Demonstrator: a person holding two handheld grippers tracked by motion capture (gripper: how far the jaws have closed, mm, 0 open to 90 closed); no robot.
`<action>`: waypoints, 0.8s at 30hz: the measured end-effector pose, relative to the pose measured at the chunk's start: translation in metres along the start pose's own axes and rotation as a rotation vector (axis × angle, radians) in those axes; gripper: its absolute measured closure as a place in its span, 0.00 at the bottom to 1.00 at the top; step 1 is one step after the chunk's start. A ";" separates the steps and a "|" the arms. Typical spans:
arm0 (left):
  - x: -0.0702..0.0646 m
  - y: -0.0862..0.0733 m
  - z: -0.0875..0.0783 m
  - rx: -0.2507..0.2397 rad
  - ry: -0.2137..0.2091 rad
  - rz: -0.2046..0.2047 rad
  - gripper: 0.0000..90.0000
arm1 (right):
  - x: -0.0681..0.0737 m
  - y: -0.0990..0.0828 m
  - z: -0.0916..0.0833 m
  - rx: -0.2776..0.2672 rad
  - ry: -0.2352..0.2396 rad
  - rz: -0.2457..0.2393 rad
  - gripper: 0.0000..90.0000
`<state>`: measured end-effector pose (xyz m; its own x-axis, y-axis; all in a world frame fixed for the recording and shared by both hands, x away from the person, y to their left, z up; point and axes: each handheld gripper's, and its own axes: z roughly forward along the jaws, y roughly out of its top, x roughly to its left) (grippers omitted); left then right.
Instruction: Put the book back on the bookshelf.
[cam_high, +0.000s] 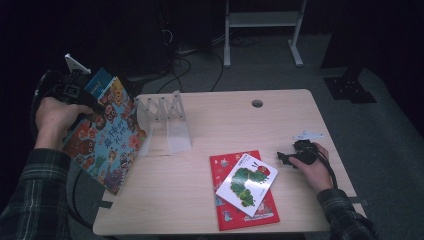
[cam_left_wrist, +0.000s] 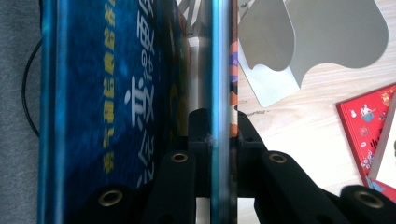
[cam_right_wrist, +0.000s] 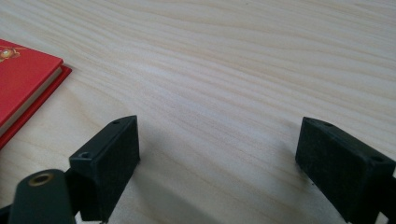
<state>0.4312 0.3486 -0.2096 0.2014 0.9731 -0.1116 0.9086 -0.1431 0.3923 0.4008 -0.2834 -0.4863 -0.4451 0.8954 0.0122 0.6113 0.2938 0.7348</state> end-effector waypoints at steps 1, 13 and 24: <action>0.000 0.001 0.001 0.003 0.001 -0.007 0.90 | 0.000 0.000 0.000 -0.001 0.000 0.000 0.14; 0.002 0.015 0.023 0.019 0.025 -0.034 0.89 | 0.000 0.000 0.000 -0.001 0.001 -0.001 0.14; 0.007 0.011 0.010 -0.039 0.002 -0.024 0.81 | 0.000 0.000 0.000 0.000 0.003 -0.004 0.14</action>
<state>0.4458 0.3517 -0.2154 0.1787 0.9766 -0.1200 0.8984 -0.1122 0.4247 0.4004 -0.2837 -0.4864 -0.4498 0.8931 0.0110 0.6090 0.2977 0.7352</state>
